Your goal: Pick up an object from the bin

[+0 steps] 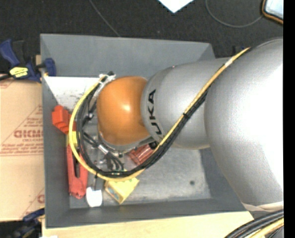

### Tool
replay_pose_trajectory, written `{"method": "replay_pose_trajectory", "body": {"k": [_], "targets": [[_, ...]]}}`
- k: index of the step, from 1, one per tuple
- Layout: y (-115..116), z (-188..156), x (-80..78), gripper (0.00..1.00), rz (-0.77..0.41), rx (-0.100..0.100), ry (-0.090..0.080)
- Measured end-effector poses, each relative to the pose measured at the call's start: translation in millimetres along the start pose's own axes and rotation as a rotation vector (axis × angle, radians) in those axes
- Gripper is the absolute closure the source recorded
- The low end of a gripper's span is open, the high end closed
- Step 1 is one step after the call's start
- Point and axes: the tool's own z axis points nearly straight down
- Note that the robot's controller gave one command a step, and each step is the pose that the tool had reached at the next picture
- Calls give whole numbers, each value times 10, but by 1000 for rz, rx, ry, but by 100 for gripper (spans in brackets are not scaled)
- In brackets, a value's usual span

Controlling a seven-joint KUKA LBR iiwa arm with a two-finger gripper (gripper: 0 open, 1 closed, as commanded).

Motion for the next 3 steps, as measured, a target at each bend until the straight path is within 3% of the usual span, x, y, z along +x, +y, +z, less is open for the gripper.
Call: {"method": "replay_pose_trajectory", "body": {"k": [1, 2, 3], "targets": [[-857, 747, 140, 0, -89, 1, 1], [-908, 421, 97, 0, -97, -7, -14], [-1014, 448, 242, 0, 30, -2, 1]]}}
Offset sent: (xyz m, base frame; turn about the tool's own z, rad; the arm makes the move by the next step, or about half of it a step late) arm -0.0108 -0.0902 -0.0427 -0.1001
